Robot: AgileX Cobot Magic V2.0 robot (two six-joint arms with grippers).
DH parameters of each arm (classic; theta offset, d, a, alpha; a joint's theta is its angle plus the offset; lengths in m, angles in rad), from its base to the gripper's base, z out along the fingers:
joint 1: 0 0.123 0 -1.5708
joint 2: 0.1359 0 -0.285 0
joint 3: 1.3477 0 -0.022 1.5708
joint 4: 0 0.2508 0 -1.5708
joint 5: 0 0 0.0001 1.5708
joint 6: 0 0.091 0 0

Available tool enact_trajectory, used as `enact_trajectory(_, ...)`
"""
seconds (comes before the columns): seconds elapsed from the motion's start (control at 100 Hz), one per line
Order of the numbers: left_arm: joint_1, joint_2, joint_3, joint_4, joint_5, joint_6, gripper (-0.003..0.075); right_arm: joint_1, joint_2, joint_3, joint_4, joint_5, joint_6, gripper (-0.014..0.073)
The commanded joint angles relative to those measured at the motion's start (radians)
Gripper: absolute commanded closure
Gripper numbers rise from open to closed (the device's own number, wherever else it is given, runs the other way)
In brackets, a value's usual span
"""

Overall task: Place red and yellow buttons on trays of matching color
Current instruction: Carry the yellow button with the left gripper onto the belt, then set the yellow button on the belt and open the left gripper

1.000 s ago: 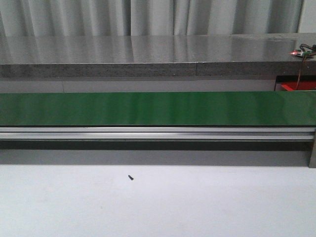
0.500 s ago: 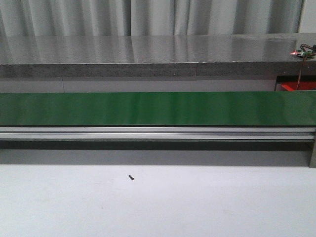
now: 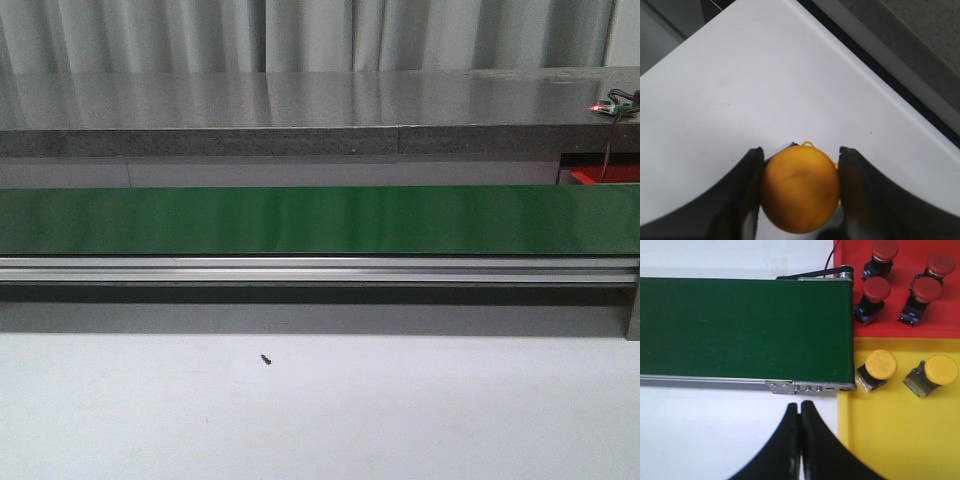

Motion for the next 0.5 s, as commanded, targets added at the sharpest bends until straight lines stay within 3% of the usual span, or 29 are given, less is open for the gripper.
enact_trajectory(0.0,-0.017,-0.1,-0.03,0.009,0.009,0.045,0.0545,-0.001,-0.016,-0.024,0.015,-0.047,-0.011,0.07)
enact_trajectory(0.49,-0.2,-0.23,-0.027,0.094,0.209,0.15,0.0545,-0.001,-0.016,-0.024,0.015,-0.047,-0.011,0.07)
